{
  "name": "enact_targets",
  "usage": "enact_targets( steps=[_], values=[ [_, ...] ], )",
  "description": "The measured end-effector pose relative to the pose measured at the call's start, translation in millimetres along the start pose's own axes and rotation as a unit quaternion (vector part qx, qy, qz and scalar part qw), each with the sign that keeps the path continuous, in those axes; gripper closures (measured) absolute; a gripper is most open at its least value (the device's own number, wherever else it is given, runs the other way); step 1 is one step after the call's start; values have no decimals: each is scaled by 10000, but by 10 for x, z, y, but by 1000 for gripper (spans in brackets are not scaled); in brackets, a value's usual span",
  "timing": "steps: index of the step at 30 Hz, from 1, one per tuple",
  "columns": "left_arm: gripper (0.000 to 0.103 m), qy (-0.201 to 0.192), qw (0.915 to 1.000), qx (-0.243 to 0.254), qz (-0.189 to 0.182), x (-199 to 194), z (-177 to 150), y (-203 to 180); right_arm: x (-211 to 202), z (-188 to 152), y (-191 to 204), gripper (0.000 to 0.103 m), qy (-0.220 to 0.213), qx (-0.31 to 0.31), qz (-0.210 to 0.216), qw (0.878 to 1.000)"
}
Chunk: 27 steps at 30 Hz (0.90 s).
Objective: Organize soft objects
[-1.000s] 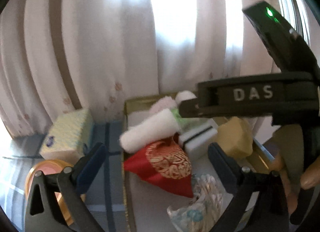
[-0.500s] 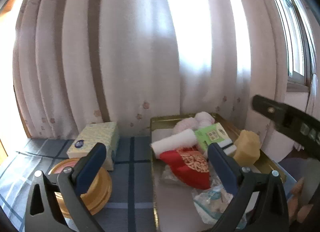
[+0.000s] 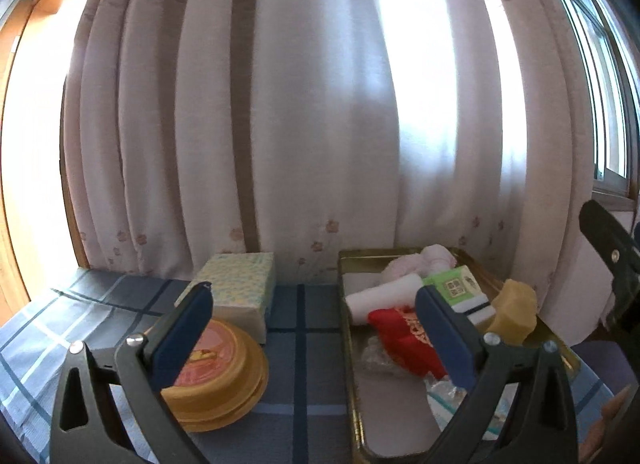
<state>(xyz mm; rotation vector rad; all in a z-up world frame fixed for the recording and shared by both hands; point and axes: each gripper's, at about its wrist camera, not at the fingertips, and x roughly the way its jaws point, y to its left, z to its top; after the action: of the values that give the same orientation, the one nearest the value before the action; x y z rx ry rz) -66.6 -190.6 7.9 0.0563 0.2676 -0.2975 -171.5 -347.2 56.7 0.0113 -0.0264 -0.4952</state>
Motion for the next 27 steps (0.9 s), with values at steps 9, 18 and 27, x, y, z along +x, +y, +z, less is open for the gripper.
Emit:
enact_targets(
  steps=[9, 18, 27],
  values=[
    [0, -286, 9996, -31, 71, -153, -10, 12, -116, -7, 70, 1, -182, -167, -185, 9995],
    [0, -498, 9985, 130, 163, -254, 2, -55, -139, -12, -127, 1, -228, 262, -283, 9990],
    [0, -654, 9971, 321, 233, -313, 1, -132, -166, -13, -148, 1, -286, 274, -257, 9989]
  ],
)
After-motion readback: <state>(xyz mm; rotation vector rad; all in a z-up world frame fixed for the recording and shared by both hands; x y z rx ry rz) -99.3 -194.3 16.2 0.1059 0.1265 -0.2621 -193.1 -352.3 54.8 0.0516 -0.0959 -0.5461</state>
